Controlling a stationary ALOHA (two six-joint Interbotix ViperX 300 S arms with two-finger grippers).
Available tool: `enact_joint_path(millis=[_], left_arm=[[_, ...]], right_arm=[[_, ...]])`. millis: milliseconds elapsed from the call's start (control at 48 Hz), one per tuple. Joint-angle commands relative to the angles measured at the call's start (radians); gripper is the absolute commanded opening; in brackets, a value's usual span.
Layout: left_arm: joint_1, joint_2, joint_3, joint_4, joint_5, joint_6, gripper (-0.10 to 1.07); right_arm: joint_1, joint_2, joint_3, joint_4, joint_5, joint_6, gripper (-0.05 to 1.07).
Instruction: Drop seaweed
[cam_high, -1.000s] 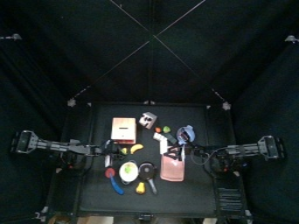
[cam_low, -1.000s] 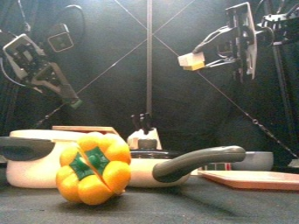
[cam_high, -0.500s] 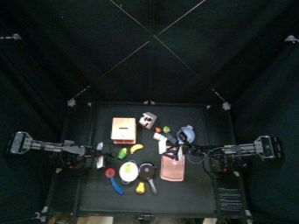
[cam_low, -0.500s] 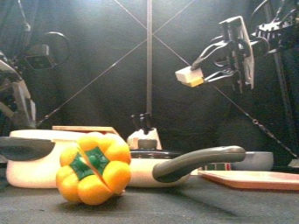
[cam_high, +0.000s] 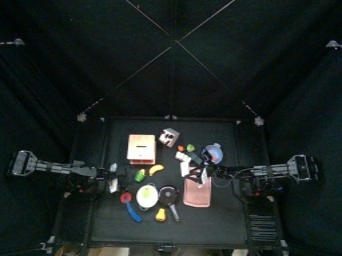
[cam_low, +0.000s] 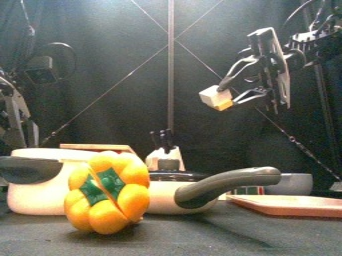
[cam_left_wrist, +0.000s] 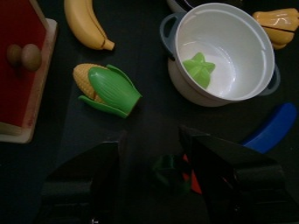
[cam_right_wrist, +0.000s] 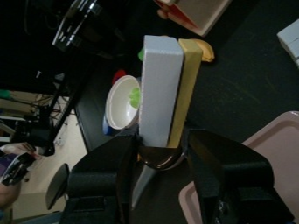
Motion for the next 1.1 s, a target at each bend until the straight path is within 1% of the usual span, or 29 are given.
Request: enact_joint_path(millis=[0,312,458,562,854,979,1083], left_arm=[[0.003,0.003,-0.011,-0.003,-0.009,-0.002,0.88],[0.009,0.003,-0.017,-0.003,-0.012,-0.002,0.88],[0.011,0.003,-0.014,-0.003,-0.049,-0.002,0.88],[0.011,0.003,-0.014,-0.003,-0.055,0.000,0.88],[0.009,0.003,-0.012,-0.005,-0.055,-0.002,0.88],[0.011,0.003,-0.014,-0.003,-0.054,-0.002,0.88],[0.011,0.003,-0.017,-0.003,-0.054,0.000,0.88]], right_arm=[[-0.003,-0.002,-0.018,-0.002,-0.003,-0.005,0.66],[-0.003,0.006,-0.021,-0.002,0.029,-0.005,0.66],[-0.003,0.006,-0.025,-0.002,0.035,-0.005,0.66],[-0.003,0.006,-0.025,-0.008,0.035,-0.003,0.66],[-0.026,0.003,-0.026,-0.011,0.037,-0.003,0.66],[-0.029,0.000,-0.037,-0.011,0.071,-0.002,0.66],[-0.031,0.000,-0.055,-0.005,0.155,0.002,0.66]])
